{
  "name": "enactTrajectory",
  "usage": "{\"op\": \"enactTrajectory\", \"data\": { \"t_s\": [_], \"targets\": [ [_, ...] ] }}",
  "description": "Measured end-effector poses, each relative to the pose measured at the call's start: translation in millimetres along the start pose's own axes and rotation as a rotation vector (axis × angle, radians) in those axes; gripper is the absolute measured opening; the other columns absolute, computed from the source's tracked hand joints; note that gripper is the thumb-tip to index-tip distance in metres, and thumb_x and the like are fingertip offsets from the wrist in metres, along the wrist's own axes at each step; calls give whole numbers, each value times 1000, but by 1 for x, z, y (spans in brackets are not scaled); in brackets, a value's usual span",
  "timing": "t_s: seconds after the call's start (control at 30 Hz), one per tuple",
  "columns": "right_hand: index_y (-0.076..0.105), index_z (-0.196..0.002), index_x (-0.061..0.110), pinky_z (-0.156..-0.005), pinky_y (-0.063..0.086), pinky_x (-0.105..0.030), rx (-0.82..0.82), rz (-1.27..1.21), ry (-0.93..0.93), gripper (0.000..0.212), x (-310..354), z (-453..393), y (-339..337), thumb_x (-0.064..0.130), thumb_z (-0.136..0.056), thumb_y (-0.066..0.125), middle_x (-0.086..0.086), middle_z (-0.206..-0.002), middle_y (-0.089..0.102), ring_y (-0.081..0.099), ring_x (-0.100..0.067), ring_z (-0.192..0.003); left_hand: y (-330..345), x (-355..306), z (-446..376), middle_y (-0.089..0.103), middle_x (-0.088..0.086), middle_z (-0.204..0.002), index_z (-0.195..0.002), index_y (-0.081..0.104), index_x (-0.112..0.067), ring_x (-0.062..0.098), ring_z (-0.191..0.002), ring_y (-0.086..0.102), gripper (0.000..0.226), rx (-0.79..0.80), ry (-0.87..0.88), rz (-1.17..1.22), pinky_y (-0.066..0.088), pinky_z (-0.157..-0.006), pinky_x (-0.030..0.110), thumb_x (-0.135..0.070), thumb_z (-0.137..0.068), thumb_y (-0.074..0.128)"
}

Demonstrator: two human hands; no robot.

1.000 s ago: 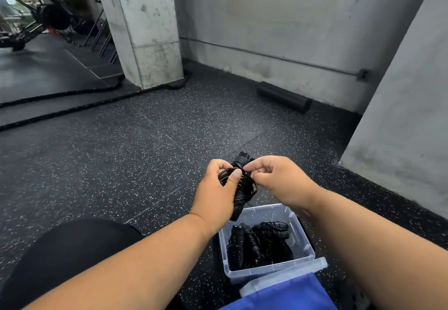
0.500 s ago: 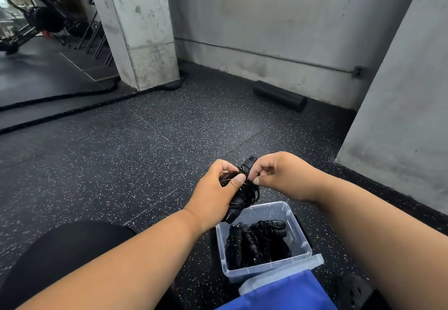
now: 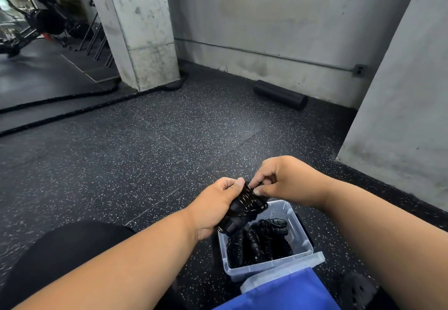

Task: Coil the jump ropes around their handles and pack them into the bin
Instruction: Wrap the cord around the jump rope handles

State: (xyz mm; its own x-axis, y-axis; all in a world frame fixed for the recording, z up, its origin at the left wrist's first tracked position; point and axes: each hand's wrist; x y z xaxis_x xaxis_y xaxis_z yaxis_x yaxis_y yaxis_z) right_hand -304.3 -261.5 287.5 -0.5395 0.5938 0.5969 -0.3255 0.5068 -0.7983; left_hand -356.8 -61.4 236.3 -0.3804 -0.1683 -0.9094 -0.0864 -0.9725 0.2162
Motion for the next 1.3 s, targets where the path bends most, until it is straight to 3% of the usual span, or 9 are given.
{"op": "enactTrajectory", "data": {
  "t_s": [0.17, 0.3, 0.43, 0.53, 0.6, 0.77, 1.03, 1.17, 1.3],
  "targets": [
    [77, -83, 31, -68, 50, -25, 59, 191, -92, 6, 11, 5, 1, 26, -86, 75, 8, -73, 66, 62, -10, -73, -4, 5, -3, 70, 8, -99, -130, 58, -4, 22, -91, 66, 45, 90, -75, -123, 59, -66, 26, -43, -108, 52],
    [66, -77, 30, -62, 48, -25, 67, 231, -94, 9, 14, 9, -1, 25, -83, 70, 10, -66, 63, 58, -11, -65, -10, -2, 1, 74, 11, -124, -136, 62, -28, 22, -96, 73, 41, 235, -86, -168, 62, -73, 33, -54, -106, 50],
    [59, -76, 27, -56, 39, -19, 66, 199, -102, 14, 19, 13, 1, 20, -83, 69, 10, -64, 60, 53, -9, -61, -35, -3, -3, 57, 30, -145, -157, 41, -30, 43, -119, 60, 93, 537, -128, -144, 52, -102, 55, -48, -79, 90],
    [56, -77, 26, -55, 40, -22, 96, 209, -117, 13, 25, 18, 3, 20, -81, 68, 8, -63, 56, 50, -11, -59, -39, -4, -2, 62, 25, -128, -153, 44, -15, 38, -103, 66, 99, 689, -170, -216, 61, -83, 40, -32, -72, 96],
    [53, -75, 25, -54, 40, -26, 111, 224, -138, 14, 30, 22, 3, 22, -79, 66, 8, -61, 54, 47, -12, -57, -40, -5, 2, 63, 20, -123, -147, 49, -7, 33, -99, 65, 86, 797, -176, -226, 59, -85, 39, -28, -76, 92],
    [53, -71, 19, -52, 35, -21, 162, 63, -155, 16, 45, 31, -12, 9, -77, 64, 8, -59, 47, 38, -7, -54, -45, -15, 9, 68, 11, -118, -143, 50, -7, 20, -86, 73, 84, 977, -202, -154, 58, -62, 22, -33, -75, 91],
    [56, -71, 20, -53, 37, -17, 138, 166, -149, 12, 44, 30, -21, 13, -74, 65, 10, -60, 54, 45, -9, -54, -48, -24, 5, 70, 12, -121, -144, 49, -13, 21, -88, 77, 80, 1010, -338, -189, 62, -62, 22, -29, -77, 90],
    [56, -74, 28, -55, 39, -16, 76, 332, -176, 12, 41, 26, -12, 23, -76, 67, 14, -64, 61, 56, -8, -62, -41, -20, 6, 73, 7, -118, -144, 46, -14, 22, -101, 73, 65, 877, -326, -317, 64, -78, 34, -4, -84, 71],
    [58, -76, 27, -55, 40, -16, 39, 277, -164, 12, 38, 22, -13, 21, -76, 69, 12, -66, 63, 59, -11, -64, -31, -11, 7, 75, 8, -112, -135, 64, -15, 19, -93, 75, 66, 666, -299, -165, 64, -76, 34, -36, -77, 86]
  ]
}}
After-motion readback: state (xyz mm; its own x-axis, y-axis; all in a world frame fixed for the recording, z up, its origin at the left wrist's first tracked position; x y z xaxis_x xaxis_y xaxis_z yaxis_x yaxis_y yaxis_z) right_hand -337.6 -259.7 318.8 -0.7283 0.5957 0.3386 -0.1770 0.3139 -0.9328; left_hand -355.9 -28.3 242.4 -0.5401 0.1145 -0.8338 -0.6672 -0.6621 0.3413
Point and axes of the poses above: each hand's wrist, its own z-axis away from the middle knuckle, its own y-axis out of the palm, x = y × z
